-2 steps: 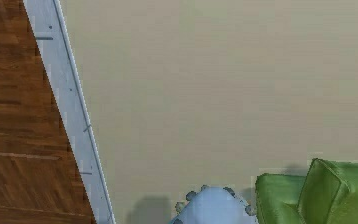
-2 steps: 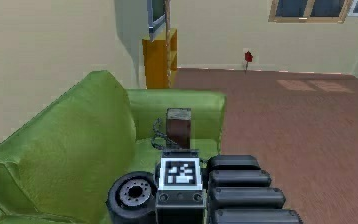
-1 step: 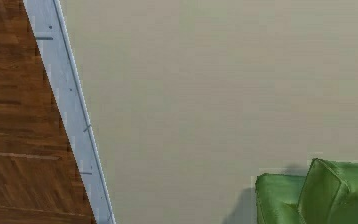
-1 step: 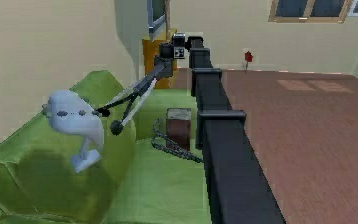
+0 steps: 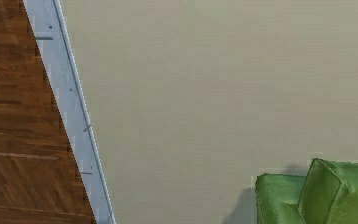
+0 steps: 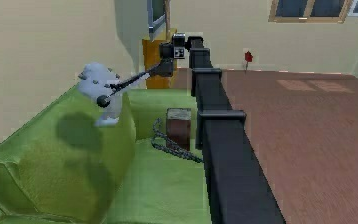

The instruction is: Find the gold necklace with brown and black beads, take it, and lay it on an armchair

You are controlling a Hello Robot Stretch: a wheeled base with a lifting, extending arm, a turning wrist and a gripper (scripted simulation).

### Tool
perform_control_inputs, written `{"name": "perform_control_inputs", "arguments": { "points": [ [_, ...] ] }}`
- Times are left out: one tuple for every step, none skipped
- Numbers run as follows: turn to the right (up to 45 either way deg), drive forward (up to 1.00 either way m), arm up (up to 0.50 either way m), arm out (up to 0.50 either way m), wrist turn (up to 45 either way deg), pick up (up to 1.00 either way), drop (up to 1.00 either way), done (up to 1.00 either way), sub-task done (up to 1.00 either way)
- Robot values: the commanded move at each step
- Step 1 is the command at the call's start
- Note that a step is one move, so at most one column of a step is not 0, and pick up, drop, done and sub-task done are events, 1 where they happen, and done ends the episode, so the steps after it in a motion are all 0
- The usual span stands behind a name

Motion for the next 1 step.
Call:
{"name": "perform_control_inputs", "arguments": {
  "points": [
    [0.0, 0.0, 0.0, 0.0, 45.0, 0.0, 0.0, 0.0, 0.0]
  ]
}}
